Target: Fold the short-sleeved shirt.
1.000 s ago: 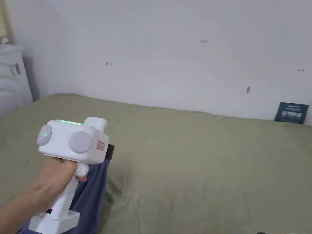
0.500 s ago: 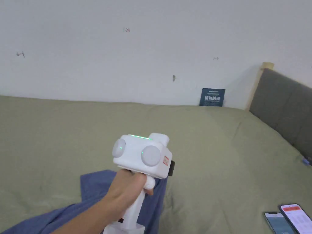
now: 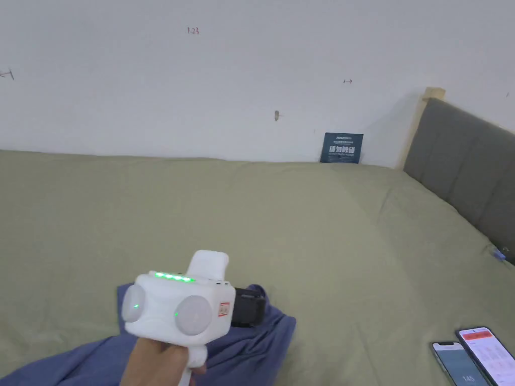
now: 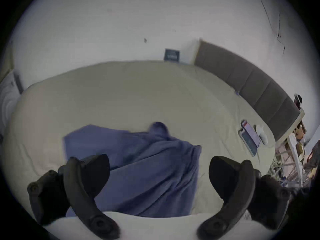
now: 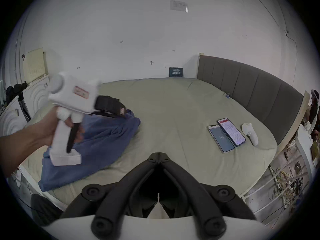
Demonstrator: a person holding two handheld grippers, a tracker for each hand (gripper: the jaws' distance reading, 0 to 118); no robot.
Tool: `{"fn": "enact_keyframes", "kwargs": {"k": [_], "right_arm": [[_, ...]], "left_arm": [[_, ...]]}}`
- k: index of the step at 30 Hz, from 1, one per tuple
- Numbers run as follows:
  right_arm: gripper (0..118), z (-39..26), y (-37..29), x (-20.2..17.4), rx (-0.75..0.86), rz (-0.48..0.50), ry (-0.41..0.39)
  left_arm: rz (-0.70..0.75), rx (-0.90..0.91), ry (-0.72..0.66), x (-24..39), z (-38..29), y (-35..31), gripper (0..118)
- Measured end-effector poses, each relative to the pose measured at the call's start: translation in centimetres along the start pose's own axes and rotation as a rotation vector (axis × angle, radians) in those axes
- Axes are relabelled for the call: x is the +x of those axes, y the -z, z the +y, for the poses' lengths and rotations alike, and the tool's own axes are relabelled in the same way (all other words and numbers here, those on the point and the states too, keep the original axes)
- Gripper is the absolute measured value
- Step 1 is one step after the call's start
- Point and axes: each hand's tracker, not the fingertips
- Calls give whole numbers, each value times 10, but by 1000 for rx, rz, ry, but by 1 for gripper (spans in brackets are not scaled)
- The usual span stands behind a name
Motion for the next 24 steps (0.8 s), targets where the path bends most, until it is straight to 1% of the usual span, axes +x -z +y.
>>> {"fn": "enact_keyframes", "kwargs": {"k": [1,2,3,4,5,6,8,9,10,11,13,15,16,18,21,24], "right_arm": [[0,2,-3,-3,16,9,-8],[0,4,-6,-7,34,14,-18],[0,8,-9,-11,46,23,-34],[0,11,-14,-17,69,38,-49],[0,13,-19,-21,95,45,-57],[0,16,-25,-27,114,51,-64],[0,19,-34,-34,147,80,-65],[0,19,-38,-38,161,81,-64],[0,19,-42,-43,173,83,-59],[0,19,-44,-45,180,93,-57],[0,19,-47,-53,184,109,-76],[0,17,-50,-61,197,99,-109],[0,18,-51,-64,195,105,-112],[0,18,-54,-70,192,129,-110],[0,17,-56,-77,194,134,-126],[0,15,-53,-82,180,145,-127]], "left_arm": [[29,40,-12,-14,-4,-30,116],[50,74,-21,-27,-9,-57,112],[80,151,-45,-41,-18,-90,100],[125,203,-50,-54,-28,-123,67],[177,227,-50,-63,-38,-143,6],[266,259,-75,-77,-50,-173,0],[279,285,-104,-100,-72,-220,0],[360,299,-135,-108,-86,-242,0],[414,312,-137,-112,-100,-262,0],[437,322,-146,-117,-111,-276,0],[485,331,-206,-128,-134,-308,0],[503,345,-220,-132,-148,-327,0],[530,343,-216,-135,-153,-334,0],[538,343,-228,-142,-159,-340,0],[512,332,-255,-149,-160,-341,0],[501,295,-218,-153,-157,-326,0]]}}
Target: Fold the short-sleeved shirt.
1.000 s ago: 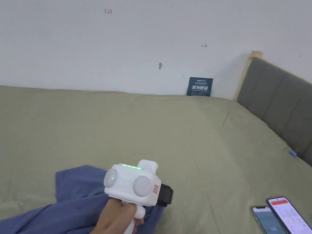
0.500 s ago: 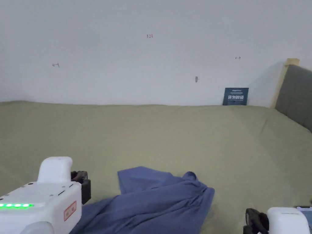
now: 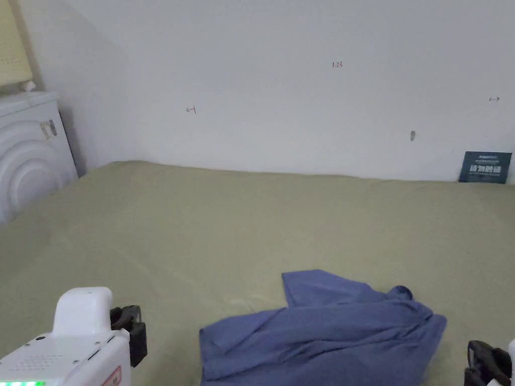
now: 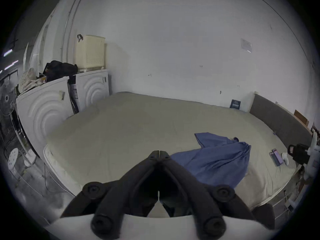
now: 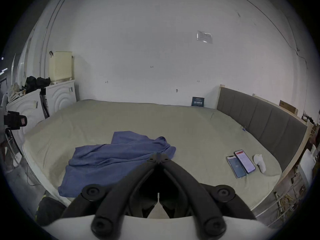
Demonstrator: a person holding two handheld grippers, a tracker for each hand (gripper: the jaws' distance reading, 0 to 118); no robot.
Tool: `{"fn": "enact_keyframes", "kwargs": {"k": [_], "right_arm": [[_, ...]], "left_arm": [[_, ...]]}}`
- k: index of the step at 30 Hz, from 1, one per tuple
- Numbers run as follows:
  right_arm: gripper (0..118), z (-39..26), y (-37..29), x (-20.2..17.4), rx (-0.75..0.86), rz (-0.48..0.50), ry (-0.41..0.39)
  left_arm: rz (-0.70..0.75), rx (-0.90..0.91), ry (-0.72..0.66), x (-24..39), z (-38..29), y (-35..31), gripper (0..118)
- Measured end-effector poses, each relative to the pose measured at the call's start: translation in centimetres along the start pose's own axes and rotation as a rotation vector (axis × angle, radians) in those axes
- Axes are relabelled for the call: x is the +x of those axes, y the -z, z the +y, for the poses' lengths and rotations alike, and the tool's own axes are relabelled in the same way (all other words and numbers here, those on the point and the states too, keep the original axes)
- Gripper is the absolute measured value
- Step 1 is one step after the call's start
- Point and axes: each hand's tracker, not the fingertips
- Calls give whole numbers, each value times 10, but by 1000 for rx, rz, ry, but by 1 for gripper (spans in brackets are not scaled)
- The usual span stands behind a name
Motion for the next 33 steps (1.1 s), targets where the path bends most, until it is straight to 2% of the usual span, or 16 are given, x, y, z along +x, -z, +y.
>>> {"fn": "enact_keyframes", "kwargs": {"k": [5,10,11,12,13,14,18,20,21,22,24,25,26,27,28,33], "right_arm": [[0,-4,12,-3,-30,11,18],[0,-9,33,-4,-78,18,2],[0,-11,39,-5,-93,14,-6],[0,-13,45,-5,-108,9,-16],[0,-16,50,-5,-117,9,-21],[0,-18,55,-5,-129,6,-24],[0,-30,75,-4,-183,3,-30],[0,-34,82,-4,-208,-2,-38],[0,-37,85,-3,-216,0,-39],[0,-39,87,-3,-226,0,-41],[0,-43,90,-2,-243,0,-39],[0,-45,91,-2,-251,2,-37],[0,-46,93,-1,-256,5,-35],[0,-47,95,0,-263,5,-36],[0,-48,96,0,-267,5,-36],[0,-41,104,9,-280,15,-21]], "left_arm": [[-84,-128,39,16,-4,54,0],[-131,-307,75,35,-22,148,2],[-146,-339,80,38,-24,166,19],[-148,-394,97,41,-27,187,49],[-147,-449,110,46,-32,207,85],[-125,-466,119,50,-39,220,110],[-64,-481,175,61,-48,273,109],[-59,-493,149,59,-48,296,108],[-23,-527,141,58,-50,306,106],[-26,-553,126,56,-54,311,100],[-63,-585,92,52,-61,316,96],[-60,-561,107,54,-57,310,88],[-65,-554,124,53,-55,305,63],[-50,-521,148,56,-53,300,29],[-46,-510,176,55,-51,298,3],[-90,-541,113,48,-46,295,3]]}}
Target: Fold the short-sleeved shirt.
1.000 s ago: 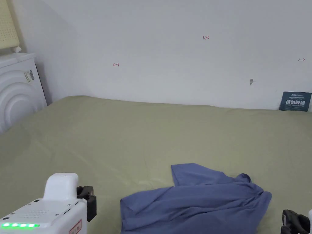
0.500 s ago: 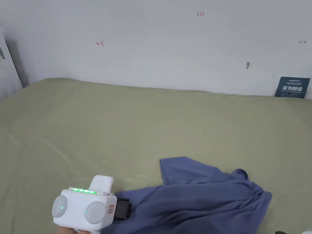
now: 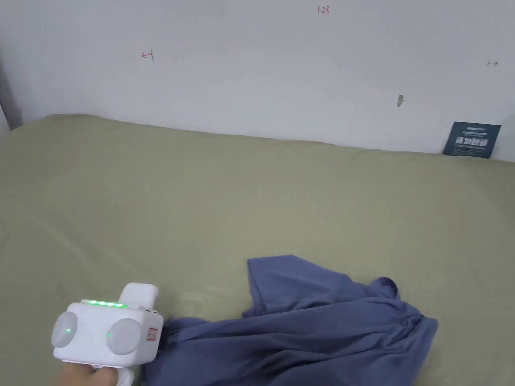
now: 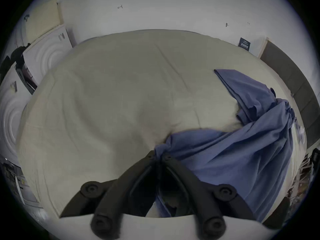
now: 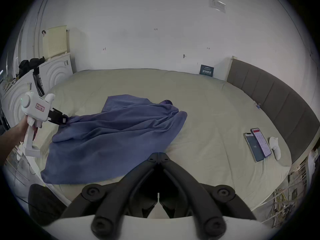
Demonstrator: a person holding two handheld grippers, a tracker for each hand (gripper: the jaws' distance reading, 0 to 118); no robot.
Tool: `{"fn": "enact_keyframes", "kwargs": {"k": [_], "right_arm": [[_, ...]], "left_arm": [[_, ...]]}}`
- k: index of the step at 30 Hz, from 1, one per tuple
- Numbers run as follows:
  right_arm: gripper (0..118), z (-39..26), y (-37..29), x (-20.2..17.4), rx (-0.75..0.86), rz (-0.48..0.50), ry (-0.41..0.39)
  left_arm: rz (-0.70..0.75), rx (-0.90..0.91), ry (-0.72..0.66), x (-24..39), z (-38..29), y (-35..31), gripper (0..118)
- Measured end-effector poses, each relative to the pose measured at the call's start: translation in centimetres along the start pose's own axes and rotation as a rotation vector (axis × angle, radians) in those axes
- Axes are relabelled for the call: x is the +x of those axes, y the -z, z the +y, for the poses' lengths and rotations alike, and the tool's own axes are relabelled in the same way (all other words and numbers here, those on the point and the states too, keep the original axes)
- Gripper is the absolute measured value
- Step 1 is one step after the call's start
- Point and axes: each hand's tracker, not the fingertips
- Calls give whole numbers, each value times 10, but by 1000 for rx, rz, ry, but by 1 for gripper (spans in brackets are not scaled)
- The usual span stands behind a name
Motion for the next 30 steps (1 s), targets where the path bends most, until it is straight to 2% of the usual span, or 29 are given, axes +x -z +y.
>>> {"fn": "enact_keyframes", "kwargs": {"k": [10,11,12,14,15,16,19,21,25,27,28,29,30], "right_arm": [[0,47,76,67,-27,-58,30],[4,54,88,75,-24,-52,44],[29,61,101,81,-27,-43,52],[118,72,132,89,-118,-24,59],[110,70,140,92,-79,-30,90],[104,73,149,91,-110,-17,59],[102,75,189,92,-191,-51,9],[93,73,206,93,-201,-47,5],[56,66,228,95,-259,23,35],[5,61,236,88,-295,47,26],[5,59,235,84,-296,96,31],[5,59,230,79,-284,78,32],[5,62,225,74,-276,16,13]], "left_arm": [[-18,-5,-24,0,-3,-4,3],[-18,-6,-25,0,-4,-5,3],[-19,-6,-27,1,-4,-5,3],[-21,-6,-29,0,-4,-5,3],[-22,-5,-28,0,-5,-5,3],[-23,-4,-29,1,-6,-6,3],[-24,-5,-40,0,-5,-3,3],[-23,-6,-49,-1,-5,-1,3],[-17,-5,-47,0,-5,1,3],[-13,-2,-42,1,-6,1,3],[-11,-1,-39,1,-6,0,3],[-12,-2,-39,0,-5,2,3],[-12,-4,-39,-1,-4,1,3]]}}
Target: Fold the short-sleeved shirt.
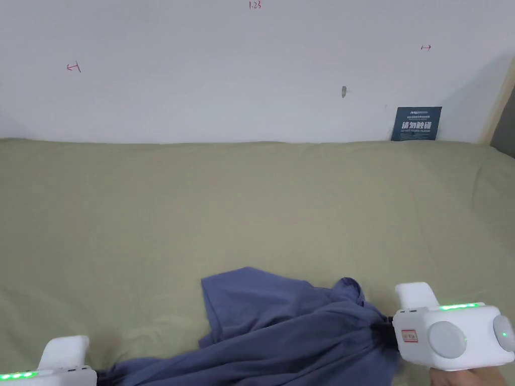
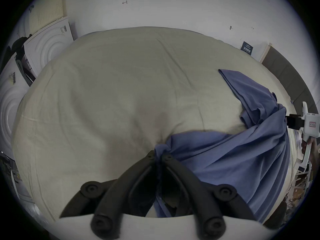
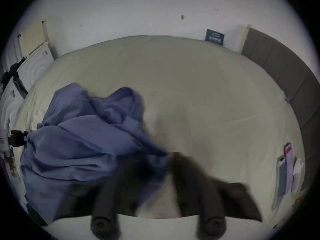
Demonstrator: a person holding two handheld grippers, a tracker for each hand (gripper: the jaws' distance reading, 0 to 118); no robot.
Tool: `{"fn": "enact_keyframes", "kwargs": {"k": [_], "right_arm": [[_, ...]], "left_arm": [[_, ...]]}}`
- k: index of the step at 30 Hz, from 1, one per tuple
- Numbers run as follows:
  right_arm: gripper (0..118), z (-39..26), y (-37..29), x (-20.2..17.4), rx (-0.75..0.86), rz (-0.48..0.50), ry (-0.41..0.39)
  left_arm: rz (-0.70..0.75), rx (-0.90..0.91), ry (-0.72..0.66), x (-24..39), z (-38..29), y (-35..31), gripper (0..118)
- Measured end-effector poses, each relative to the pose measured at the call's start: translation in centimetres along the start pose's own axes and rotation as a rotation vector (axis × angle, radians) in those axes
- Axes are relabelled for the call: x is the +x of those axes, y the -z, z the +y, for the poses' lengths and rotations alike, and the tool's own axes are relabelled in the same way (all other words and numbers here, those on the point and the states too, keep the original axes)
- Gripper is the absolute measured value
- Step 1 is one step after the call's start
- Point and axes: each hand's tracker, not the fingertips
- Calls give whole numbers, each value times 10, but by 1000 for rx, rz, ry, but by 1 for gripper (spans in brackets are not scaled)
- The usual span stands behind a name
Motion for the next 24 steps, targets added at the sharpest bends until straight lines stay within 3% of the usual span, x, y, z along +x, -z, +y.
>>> {"fn": "enact_keyframes", "kwargs": {"k": [6,12,15,24], "right_arm": [[5,13,-67,14,93,51,64],[5,37,-166,12,241,131,45],[5,49,-215,8,334,112,6],[5,102,-334,23,519,41,-6]], "left_arm": [[-25,53,-85,-14,19,-42,3],[58,223,-8,-13,49,-142,3],[45,299,-7,-13,64,-198,3],[30,492,-22,-2,111,-330,3]]}}
